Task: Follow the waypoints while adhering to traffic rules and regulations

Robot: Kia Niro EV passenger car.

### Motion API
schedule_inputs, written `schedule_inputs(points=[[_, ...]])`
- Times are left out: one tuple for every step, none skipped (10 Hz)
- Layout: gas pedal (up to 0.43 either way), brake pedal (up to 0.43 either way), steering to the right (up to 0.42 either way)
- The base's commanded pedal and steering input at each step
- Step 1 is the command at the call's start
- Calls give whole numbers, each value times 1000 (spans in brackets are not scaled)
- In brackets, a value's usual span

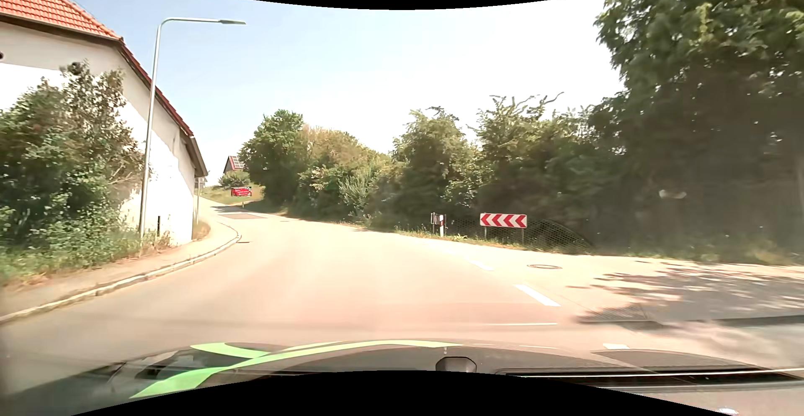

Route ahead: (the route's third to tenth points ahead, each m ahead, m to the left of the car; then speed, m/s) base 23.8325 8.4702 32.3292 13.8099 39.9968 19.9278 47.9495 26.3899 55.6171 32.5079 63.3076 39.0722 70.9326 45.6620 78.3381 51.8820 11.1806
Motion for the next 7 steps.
schedule_inputs(points=[[150,0,-87],[138,0,-95],[130,0,-102],[130,0,-104],[138,0,-104],[150,0,-104],[169,0,-104]])
